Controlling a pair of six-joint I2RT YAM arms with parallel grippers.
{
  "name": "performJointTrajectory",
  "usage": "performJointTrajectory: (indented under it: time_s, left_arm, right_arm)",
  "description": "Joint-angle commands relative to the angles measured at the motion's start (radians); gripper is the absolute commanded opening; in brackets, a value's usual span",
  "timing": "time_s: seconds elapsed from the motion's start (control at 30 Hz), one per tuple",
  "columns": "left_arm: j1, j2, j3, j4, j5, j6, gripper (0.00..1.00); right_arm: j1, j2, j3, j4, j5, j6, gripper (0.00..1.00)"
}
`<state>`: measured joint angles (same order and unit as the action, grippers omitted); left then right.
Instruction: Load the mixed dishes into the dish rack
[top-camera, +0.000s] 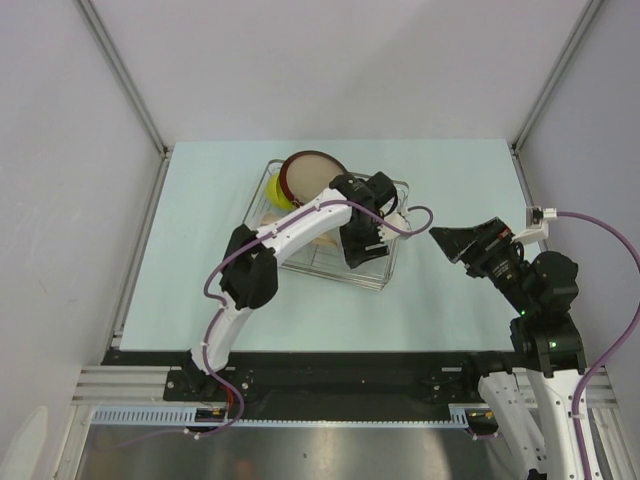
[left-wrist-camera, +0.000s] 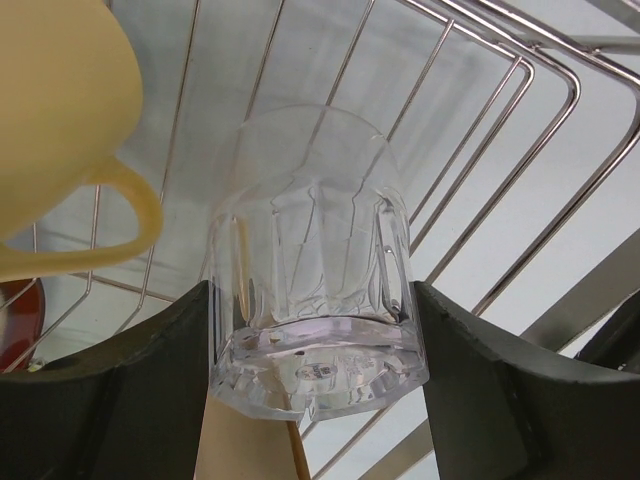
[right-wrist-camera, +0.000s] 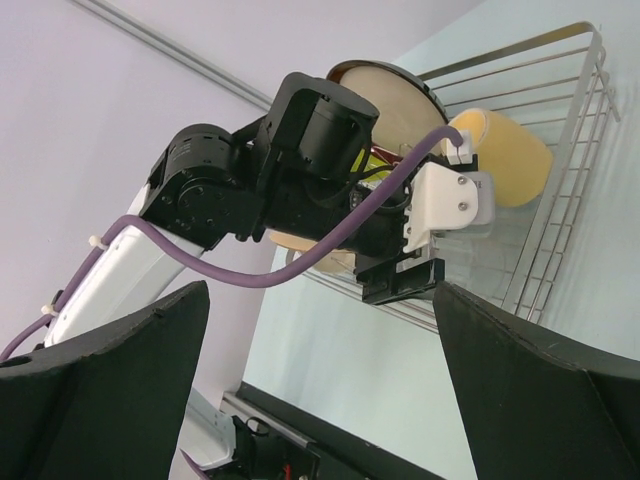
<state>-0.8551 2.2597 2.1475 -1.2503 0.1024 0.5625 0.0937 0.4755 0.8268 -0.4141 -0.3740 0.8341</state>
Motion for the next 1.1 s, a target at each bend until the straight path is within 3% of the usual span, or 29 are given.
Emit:
performJointTrajectory:
  time_s: [0.0, 0.03, 0.1, 0.13, 0.17, 0.27, 0.3, 0.53, 0.83, 1.07]
  left_arm:
    - [-0.022, 0.008, -0.02, 0.034, -0.032, 0.023, 0.01]
    - [-0.024, 0.009, -0.024, 0.037, -0.035, 0.023, 0.02]
    - [-0.025, 0.003, -0.037, 0.043, -0.043, 0.022, 0.25]
    - [-0.025, -0.002, -0.043, 0.052, -0.043, 0.023, 0.42]
    - [-0.025, -0.005, -0.052, 0.058, -0.044, 0.022, 0.66]
    - [-0.027, -0.02, -0.057, 0.069, -0.049, 0.019, 0.96]
    - [-0.027, -0.023, -0.057, 0.071, -0.049, 0.019, 1.0]
    - [-0.036, -0.064, -0.018, 0.055, -0.055, 0.008, 1.0]
    - [-0.045, -0.141, 0.173, -0.054, -0.059, -0.015, 1.0]
    - [-0.022, -0.343, 0.181, -0.072, -0.064, -0.073, 1.0]
  right_arm:
    - [-0.005, -0.011, -0.008, 0.021, -0.013, 0.002, 1.0]
    - [-0.005, -0.009, -0.009, 0.021, -0.013, 0.003, 1.0]
    - [-0.005, -0.011, -0.012, 0.02, -0.016, 0.003, 1.0]
    - [-0.005, -0.011, -0.014, 0.021, -0.016, 0.005, 1.0]
    - [-0.005, -0.011, -0.014, 0.021, -0.019, 0.005, 1.0]
    - [-0.005, -0.012, -0.017, 0.023, -0.022, 0.005, 1.0]
    - [-0.005, -0.012, -0.018, 0.024, -0.025, 0.007, 1.0]
    - [-0.005, -0.014, -0.026, 0.024, -0.031, 0.01, 1.0]
    - [-0.006, 0.006, -0.028, -0.002, -0.02, -0.027, 1.0]
    - [0.012, 0.075, -0.026, -0.068, 0.03, -0.121, 1.0]
